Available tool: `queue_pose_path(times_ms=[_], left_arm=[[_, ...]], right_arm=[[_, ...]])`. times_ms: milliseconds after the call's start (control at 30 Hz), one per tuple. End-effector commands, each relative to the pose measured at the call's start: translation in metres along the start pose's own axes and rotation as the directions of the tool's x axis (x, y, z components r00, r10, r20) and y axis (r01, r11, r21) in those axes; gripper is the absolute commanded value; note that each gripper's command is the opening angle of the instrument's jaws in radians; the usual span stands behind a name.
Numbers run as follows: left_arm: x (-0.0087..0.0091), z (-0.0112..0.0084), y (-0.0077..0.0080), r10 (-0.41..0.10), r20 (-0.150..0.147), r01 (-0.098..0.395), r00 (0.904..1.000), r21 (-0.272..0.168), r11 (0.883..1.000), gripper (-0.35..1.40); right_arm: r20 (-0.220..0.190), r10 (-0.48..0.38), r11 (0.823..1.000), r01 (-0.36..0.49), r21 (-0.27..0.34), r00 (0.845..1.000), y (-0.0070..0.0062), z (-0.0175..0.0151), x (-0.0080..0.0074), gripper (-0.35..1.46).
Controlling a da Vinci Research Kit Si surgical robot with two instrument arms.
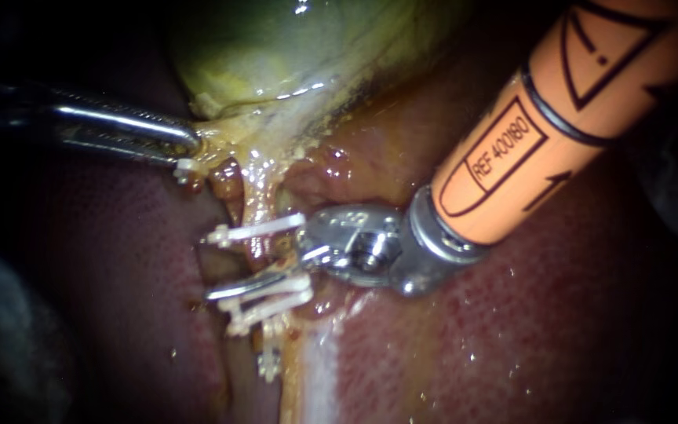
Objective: Go to the cutting position right tube
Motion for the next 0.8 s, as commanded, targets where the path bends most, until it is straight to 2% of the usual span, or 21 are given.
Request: queue_pose_path(times_ms=[33,267,400,533,800], left_arm=[[0.0,0.0,0.0,0.0,0.0,0.0,1.0,0.001,1.0,-0.35],[0.0,0.0001,0.0001,-0.001,0.0,0.001,1.0,0.001,1.0,-0.35],[0.0,0.0001,0.0001,-0.001,0.0,0.001,1.0,0.001,1.0,-0.35],[0.0,0.0001,0.0001,-0.001,0.0,0.001,1.0,0.001,1.0,-0.35],[0.0,0.0001,0.0001,-0.001,0.0,0.001,1.0,0.001,1.0,-0.35]], right_arm=[[-0.001,-0.001,1.0,0.001,0.0,1.0,0.0,0.0001,0.0001,1.3],[-0.009,0.017,1.0,-0.017,0.004,1.0,0.0001,0.0006,0.0003,1.3],[-0.008,0.017,1.0,-0.017,0.007,1.0,-0.0005,0.0006,0.0004,1.3],[-0.009,0.02,1.0,-0.02,0.012,1.0,-0.0017,0.0006,0.0011,1.32],[-0.013,0.036,0.999,-0.035,0.03,0.999,-0.0049,0.0001,0.003,1.32]])
